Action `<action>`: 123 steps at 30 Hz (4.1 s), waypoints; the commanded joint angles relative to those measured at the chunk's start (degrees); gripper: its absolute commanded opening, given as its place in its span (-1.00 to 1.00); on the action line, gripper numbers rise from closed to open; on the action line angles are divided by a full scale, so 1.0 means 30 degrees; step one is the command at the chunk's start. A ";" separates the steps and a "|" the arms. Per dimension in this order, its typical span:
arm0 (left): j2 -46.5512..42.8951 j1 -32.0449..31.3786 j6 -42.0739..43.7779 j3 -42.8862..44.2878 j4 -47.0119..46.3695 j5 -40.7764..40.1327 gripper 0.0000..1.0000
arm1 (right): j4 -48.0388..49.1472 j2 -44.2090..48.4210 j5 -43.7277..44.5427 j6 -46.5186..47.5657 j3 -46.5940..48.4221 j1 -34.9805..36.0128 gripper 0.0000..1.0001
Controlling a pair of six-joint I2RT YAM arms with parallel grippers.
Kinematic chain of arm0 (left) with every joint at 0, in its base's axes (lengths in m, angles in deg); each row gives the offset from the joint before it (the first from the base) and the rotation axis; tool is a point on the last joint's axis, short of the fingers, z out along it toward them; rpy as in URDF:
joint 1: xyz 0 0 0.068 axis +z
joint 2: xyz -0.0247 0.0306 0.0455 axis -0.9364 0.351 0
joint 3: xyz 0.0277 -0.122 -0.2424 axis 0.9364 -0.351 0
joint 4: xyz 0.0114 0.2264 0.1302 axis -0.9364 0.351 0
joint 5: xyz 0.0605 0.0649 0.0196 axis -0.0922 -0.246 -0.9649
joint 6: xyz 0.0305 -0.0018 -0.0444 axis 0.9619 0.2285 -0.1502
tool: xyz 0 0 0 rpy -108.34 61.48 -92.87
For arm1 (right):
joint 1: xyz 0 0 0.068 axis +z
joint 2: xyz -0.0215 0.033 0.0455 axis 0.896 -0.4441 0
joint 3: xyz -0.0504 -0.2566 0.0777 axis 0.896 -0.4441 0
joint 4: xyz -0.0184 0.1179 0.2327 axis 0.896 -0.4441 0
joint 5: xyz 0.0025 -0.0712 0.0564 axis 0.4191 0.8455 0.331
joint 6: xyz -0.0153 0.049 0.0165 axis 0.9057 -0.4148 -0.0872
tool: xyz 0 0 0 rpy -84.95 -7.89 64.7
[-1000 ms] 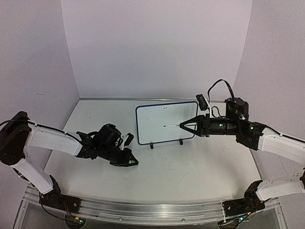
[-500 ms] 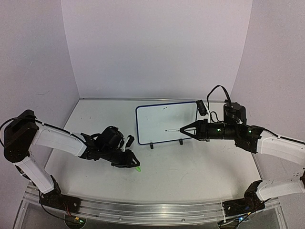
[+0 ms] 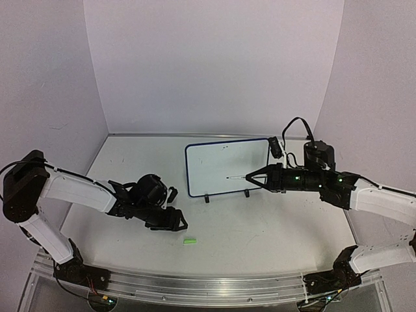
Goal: Write a sentence on the whiteboard
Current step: Place the pen cap at the center of the board, then hold the whiteboard at the center of the board, then write a sentence on the whiteboard.
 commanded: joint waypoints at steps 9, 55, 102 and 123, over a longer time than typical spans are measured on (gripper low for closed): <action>-0.2416 0.3523 0.7362 0.5958 0.7203 0.1484 0.47 | 0.0919 -0.0489 0.2249 0.0492 0.0491 0.0783 -1.00; 0.4262 0.6473 1.8334 1.4971 0.5594 0.6164 -0.70 | 0.8317 -0.8908 0.2783 0.0068 0.4461 0.0887 -1.00; 0.4764 0.6467 1.9858 1.5041 0.6582 0.5998 -1.00 | 1.0750 -1.1787 0.4146 -0.0454 0.5851 0.1078 -1.00; 0.4764 0.6465 1.9928 1.5149 0.6687 0.5917 -1.00 | 1.0545 -1.2596 0.4511 -0.0554 0.5222 0.1087 -1.00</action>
